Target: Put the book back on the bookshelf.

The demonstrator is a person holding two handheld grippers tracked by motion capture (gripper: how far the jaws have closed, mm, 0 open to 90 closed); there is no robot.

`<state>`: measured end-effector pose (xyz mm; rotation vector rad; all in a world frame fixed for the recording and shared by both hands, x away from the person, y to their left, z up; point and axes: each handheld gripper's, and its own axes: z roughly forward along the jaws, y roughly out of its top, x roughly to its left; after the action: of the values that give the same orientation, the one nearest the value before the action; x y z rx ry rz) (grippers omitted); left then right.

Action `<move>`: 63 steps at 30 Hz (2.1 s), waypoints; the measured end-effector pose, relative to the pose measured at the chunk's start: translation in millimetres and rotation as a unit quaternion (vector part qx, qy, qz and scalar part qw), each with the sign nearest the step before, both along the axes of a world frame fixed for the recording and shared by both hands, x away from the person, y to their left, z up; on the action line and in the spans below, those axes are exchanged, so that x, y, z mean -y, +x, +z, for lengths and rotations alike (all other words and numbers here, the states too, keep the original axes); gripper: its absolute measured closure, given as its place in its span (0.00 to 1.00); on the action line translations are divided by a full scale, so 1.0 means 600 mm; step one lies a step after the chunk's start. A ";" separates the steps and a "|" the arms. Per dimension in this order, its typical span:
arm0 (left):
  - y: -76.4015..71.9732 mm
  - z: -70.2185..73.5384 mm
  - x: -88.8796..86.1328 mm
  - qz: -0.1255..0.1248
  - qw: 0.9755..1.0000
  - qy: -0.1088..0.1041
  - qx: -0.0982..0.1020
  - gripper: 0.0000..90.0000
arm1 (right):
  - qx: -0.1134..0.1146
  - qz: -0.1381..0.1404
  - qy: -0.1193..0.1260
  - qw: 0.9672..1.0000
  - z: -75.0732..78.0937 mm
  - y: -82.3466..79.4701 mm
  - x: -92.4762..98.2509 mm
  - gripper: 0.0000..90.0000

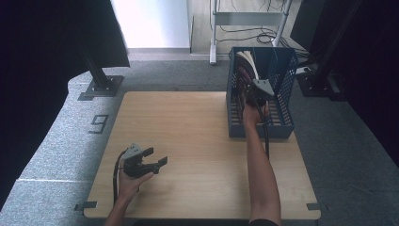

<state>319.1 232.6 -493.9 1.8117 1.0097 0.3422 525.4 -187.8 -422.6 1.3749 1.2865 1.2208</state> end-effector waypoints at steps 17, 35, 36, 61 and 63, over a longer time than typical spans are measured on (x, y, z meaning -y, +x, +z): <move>-0.001 0.001 0.000 -0.002 1.000 -0.001 0.002 0.22 | -0.002 0.083 -0.042 0.996 -0.017 -0.011 -0.045 0.81; 0.000 0.000 0.003 -0.005 1.000 0.001 0.001 0.22 | 0.010 0.101 -0.047 0.994 -0.022 -0.021 -0.043 0.84; 0.000 0.000 0.003 -0.004 1.000 0.001 0.001 0.22 | 0.010 0.101 -0.047 0.994 -0.022 -0.021 -0.043 0.84; 0.000 0.001 0.002 -0.004 1.000 0.002 0.003 0.22 | -0.015 0.123 -0.040 0.992 -0.028 -0.018 -0.053 0.57; -0.002 0.002 0.003 -0.006 1.000 0.003 0.003 0.22 | -0.019 0.122 -0.038 0.992 -0.031 -0.025 -0.052 0.54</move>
<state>318.2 230.6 -492.8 1.8202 0.9945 0.3445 510.4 -156.6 -441.3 1.2174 1.5481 1.2989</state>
